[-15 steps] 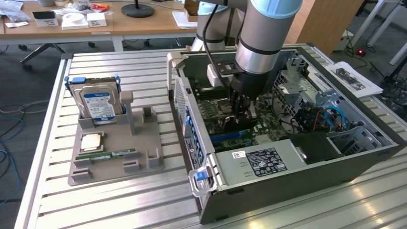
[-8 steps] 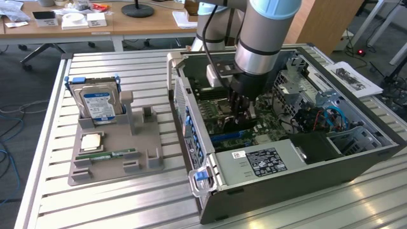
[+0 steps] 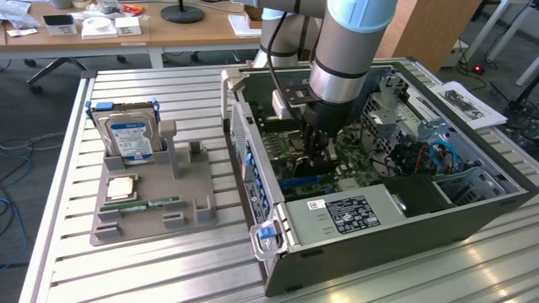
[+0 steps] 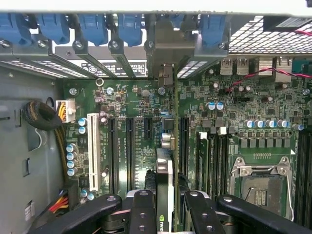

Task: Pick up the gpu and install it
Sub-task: 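Insert the gpu into the slot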

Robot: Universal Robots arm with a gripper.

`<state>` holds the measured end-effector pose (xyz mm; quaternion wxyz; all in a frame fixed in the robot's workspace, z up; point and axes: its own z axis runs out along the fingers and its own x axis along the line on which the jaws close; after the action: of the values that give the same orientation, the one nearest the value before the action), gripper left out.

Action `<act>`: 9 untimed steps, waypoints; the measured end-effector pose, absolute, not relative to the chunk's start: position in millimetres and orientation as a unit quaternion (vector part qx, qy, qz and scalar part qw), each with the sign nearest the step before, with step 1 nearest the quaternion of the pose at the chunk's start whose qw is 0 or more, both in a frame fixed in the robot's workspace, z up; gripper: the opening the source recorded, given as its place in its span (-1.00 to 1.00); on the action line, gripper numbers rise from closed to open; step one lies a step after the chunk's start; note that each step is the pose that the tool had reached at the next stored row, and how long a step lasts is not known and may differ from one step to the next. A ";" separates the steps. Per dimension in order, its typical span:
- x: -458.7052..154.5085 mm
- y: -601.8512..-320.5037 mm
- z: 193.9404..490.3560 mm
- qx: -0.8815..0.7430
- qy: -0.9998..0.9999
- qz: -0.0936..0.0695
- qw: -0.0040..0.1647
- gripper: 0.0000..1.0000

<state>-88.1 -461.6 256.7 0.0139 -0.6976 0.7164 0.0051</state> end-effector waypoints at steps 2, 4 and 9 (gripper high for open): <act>-88.2 -461.6 255.8 -0.698 0.716 0.005 0.014 -0.46; -88.2 -461.6 255.2 -0.698 0.716 0.005 0.014 -0.46; -88.2 -461.6 254.7 -0.698 0.716 0.005 0.014 -0.46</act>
<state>-88.2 -461.6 254.7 0.0139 -0.6976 0.7164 0.0051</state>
